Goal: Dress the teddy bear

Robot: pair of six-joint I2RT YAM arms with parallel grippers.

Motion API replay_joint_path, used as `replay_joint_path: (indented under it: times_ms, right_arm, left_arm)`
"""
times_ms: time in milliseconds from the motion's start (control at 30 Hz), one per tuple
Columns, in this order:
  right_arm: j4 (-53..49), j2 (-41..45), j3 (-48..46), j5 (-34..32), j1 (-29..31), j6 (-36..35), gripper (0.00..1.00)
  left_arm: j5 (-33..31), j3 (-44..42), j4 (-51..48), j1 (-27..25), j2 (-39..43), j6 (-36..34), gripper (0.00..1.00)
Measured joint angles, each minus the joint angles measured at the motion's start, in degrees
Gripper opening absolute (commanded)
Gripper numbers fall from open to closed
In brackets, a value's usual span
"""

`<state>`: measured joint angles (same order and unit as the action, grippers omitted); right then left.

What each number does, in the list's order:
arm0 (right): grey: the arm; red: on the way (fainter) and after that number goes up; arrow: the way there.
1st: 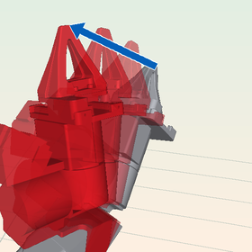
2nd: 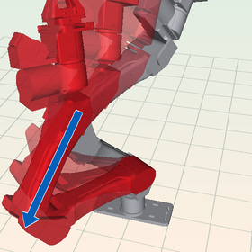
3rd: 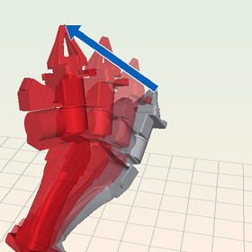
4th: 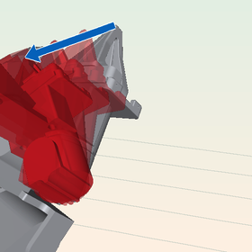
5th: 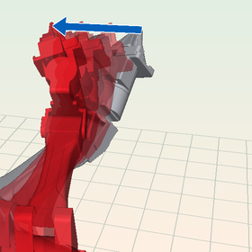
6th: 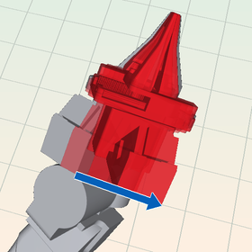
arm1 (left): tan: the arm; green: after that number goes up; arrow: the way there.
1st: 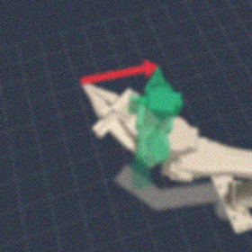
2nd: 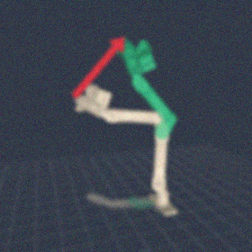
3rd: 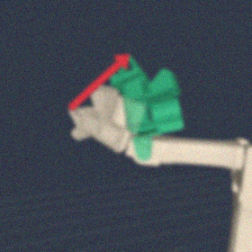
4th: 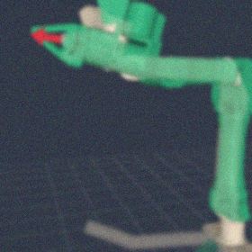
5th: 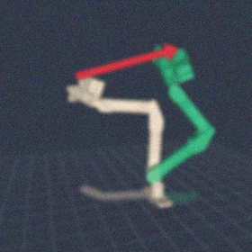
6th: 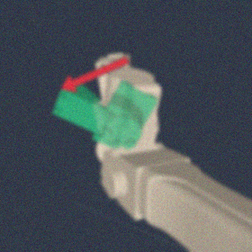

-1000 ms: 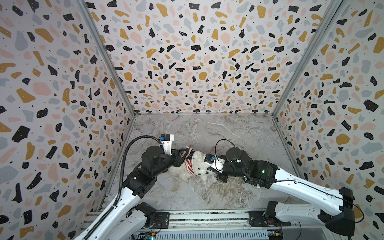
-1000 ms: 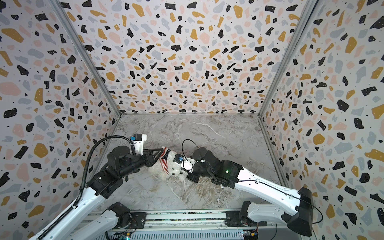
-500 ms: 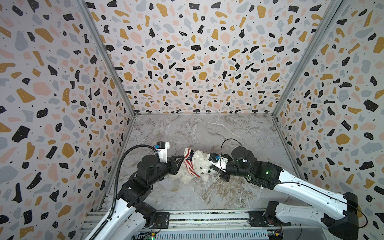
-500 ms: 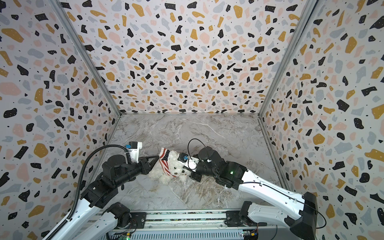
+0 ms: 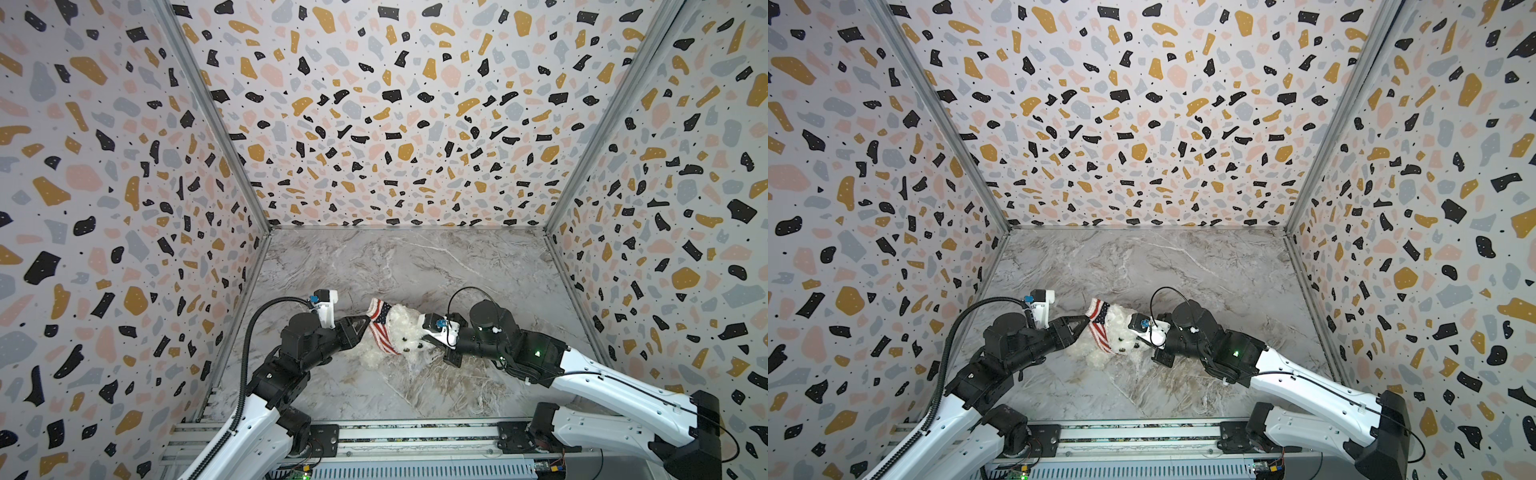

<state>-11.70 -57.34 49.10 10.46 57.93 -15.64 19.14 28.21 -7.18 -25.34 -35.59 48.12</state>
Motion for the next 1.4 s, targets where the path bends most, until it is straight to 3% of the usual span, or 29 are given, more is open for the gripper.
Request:
replay_joint_path:
  times_ms: [133, 367, 500, 800, 1167, 1400]
  right_arm:
    - [1.9, 0.0, -1.1, 1.0, -0.8, -0.7, 0.00]
    - [4.9, 0.0, -2.5, 2.7, -2.4, -2.6, 0.00]
    - [6.5, 0.1, -3.7, 4.2, -4.7, -3.0, 0.00]
    - [10.4, 0.4, -5.0, 7.7, -12.0, -4.0, 0.00]
    - [20.4, -1.6, -8.7, 8.7, -21.2, -1.6, 0.00]
    - [24.6, -2.3, -11.1, 7.3, -22.8, 0.2, 0.00]
  left_arm:
    - [2.1, -1.0, 4.2, 0.2, -1.4, 1.2, 0.35]
    - [4.0, -1.2, 8.2, 0.4, -4.2, 2.2, 0.13]
    - [4.2, -1.0, 9.0, 0.7, -6.0, 1.9, 0.07]
    - [4.2, 4.1, 9.2, 1.8, -12.1, -2.3, 0.01]
    - [6.6, 10.5, 10.8, 3.1, -21.1, -8.7, 0.01]
    - [7.6, 11.2, 9.7, 3.1, -23.6, -12.2, 0.03]
